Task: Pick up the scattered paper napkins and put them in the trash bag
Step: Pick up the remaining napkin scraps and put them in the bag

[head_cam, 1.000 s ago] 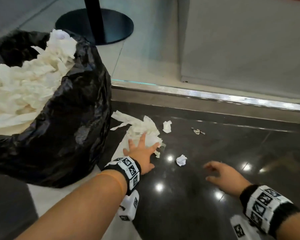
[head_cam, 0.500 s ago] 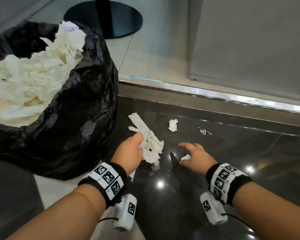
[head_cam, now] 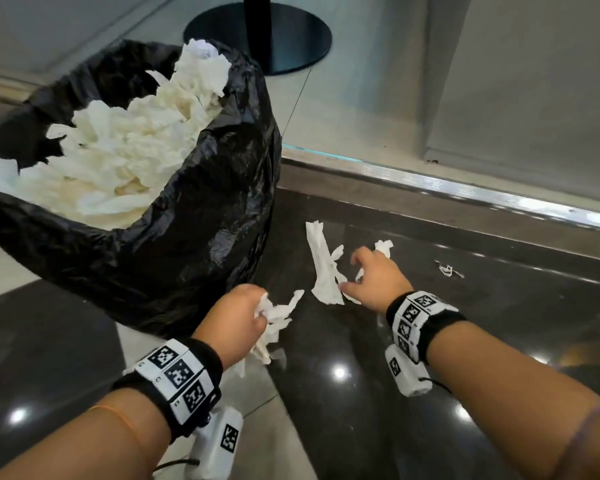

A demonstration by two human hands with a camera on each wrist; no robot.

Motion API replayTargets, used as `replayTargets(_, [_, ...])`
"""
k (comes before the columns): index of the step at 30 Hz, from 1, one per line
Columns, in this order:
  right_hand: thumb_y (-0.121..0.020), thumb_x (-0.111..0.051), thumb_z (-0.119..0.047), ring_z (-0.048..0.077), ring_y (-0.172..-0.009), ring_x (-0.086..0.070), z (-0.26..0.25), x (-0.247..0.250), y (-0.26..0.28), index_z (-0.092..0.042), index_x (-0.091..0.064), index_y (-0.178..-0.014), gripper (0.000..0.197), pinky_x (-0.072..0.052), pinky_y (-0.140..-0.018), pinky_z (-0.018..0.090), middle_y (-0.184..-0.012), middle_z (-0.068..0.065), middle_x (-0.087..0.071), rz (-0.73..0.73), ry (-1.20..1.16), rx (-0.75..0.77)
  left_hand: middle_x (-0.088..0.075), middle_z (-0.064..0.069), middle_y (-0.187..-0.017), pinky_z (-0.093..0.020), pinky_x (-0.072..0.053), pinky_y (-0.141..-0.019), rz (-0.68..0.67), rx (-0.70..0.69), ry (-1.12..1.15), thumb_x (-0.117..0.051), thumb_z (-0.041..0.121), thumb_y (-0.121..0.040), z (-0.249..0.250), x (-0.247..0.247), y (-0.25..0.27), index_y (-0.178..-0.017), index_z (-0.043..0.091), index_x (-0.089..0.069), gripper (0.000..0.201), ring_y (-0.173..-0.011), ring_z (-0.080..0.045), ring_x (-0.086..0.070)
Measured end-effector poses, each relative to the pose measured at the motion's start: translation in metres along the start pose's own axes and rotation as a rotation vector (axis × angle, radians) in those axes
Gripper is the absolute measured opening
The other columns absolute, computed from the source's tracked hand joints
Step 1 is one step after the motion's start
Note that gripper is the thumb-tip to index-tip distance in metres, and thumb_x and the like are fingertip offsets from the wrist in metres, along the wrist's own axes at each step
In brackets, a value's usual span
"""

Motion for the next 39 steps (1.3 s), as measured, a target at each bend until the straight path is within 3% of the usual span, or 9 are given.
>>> replayTargets(4, [-0.069, -0.067, -0.06, 0.038, -0.129, -0.032, -0.034, -0.044, -0.02, -0.04, -0.018, -0.144, 0.092, -0.038, -0.104, 0.048, -0.152, 0.002, -0.018, -0.246, 0.261, 0.038, -0.041, 0.005, -0.073, -0.025, -0.033, -0.067, 0.051, 0.012, -0.003, -0.052, 0.009, -0.083, -0.006, 0.002, 0.013, -0.062, 0.022, -0.034, 0.031, -0.074, -0.019, -0.048])
replayTargets(7, [-0.089, -0.056, -0.033, 0.039, -0.118, -0.038, -0.045, -0.073, -0.018, -0.028, -0.03, -0.141, 0.059, -0.041, -0.097, 0.047, -0.149, 0.002, -0.023, -0.264, 0.408, 0.173, -0.045, 0.005, -0.085, -0.024, -0.036, -0.073, 0.111, -0.024, 0.084, -0.062, 0.018, -0.082, -0.009, 0.002, 0.021, -0.083, 0.016, -0.047, 0.015, -0.082, -0.016, -0.05])
replayTargets(10, [-0.093, -0.042, -0.016, 0.038, -0.104, -0.054, -0.038, -0.076, -0.008, -0.009, -0.049, -0.118, 0.027, -0.046, -0.09, 0.04, -0.124, 0.016, -0.047, -0.263, 0.273, 0.252, -0.046, 0.005, -0.104, -0.02, -0.036, -0.079, -0.011, 0.03, 0.041, -0.074, 0.031, -0.073, -0.022, -0.014, 0.023, -0.107, 0.02, -0.049, 0.043, -0.095, -0.012, -0.05])
replayTargets(16, [-0.079, -0.066, -0.045, 0.029, -0.081, -0.061, 0.031, 0.005, -0.01, -0.014, -0.058, -0.081, 0.032, -0.045, -0.071, 0.032, -0.08, 0.007, -0.064, 0.129, -0.014, -0.171, -0.03, 0.001, -0.135, -0.038, -0.045, -0.099, -0.321, 0.093, -0.263, -0.068, 0.025, -0.07, -0.05, -0.061, 0.028, -0.127, 0.04, -0.039, 0.065, -0.116, -0.029, -0.038])
replayTargets(19, [-0.083, -0.06, -0.017, 0.036, -0.096, -0.061, 0.079, 0.041, -0.022, -0.01, -0.063, -0.089, 0.01, -0.047, -0.082, 0.034, -0.101, 0.019, -0.066, 0.229, 0.013, -0.326, -0.034, 0.0, -0.137, -0.037, -0.044, -0.097, -0.381, 0.029, -0.418, -0.065, 0.025, -0.078, -0.051, -0.068, 0.027, -0.121, 0.03, -0.049, 0.046, -0.114, -0.028, -0.039])
replayTargets(23, [-0.084, -0.052, -0.003, 0.042, -0.122, -0.047, 0.123, 0.04, -0.035, -0.012, -0.059, -0.115, 0.033, -0.039, -0.104, 0.041, -0.136, 0.021, -0.045, 0.169, 0.094, -0.412, -0.049, -0.005, -0.128, -0.03, -0.039, -0.093, -0.492, -0.082, -0.598, -0.053, 0.016, -0.088, -0.042, -0.072, 0.024, -0.117, 0.019, -0.057, 0.03, -0.112, -0.029, -0.051])
replayTargets(27, [-0.09, -0.04, -0.006, 0.043, -0.124, -0.043, 0.127, 0.018, -0.034, -0.016, -0.048, -0.13, 0.042, -0.037, -0.103, 0.044, -0.138, 0.019, -0.043, 0.036, 0.277, -0.364, -0.053, -0.004, -0.118, -0.032, -0.041, -0.088, -0.382, -0.14, -0.535, -0.052, 0.014, -0.085, -0.027, -0.054, 0.024, -0.106, 0.017, -0.057, 0.022, -0.106, -0.028, -0.053])
replayTargets(34, [-0.085, -0.052, -0.008, 0.046, -0.109, -0.054, 0.105, 0.04, -0.03, -0.009, -0.052, -0.119, 0.034, -0.043, -0.094, 0.044, -0.131, 0.024, -0.045, 0.344, -0.123, -0.435, -0.053, -0.001, -0.107, -0.029, -0.039, -0.082, -0.077, -0.291, -0.295, -0.055, 0.019, -0.083, 0.021, -0.001, 0.022, -0.088, 0.017, -0.057, 0.006, -0.096, -0.024, -0.053])
replayTargets(39, [-0.088, -0.05, -0.007, 0.037, -0.126, -0.046, 0.074, 0.022, -0.055, -0.021, -0.044, -0.138, 0.051, -0.038, -0.105, 0.04, -0.145, 0.019, -0.035, -0.023, 0.164, -0.204, -0.054, 0.001, -0.095, -0.032, -0.046, -0.074, 0.085, -0.444, -0.241, -0.06, 0.017, -0.079, 0.051, 0.046, 0.026, -0.068, 0.025, -0.044, 0.021, -0.085, -0.022, -0.055])
Point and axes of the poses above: each hand's wrist, its own y-axis away from the middle knuckle, its own x-axis out of the back of the hand, z = x × y, the point moved 3 cm from there along -y, towards the middle knuckle
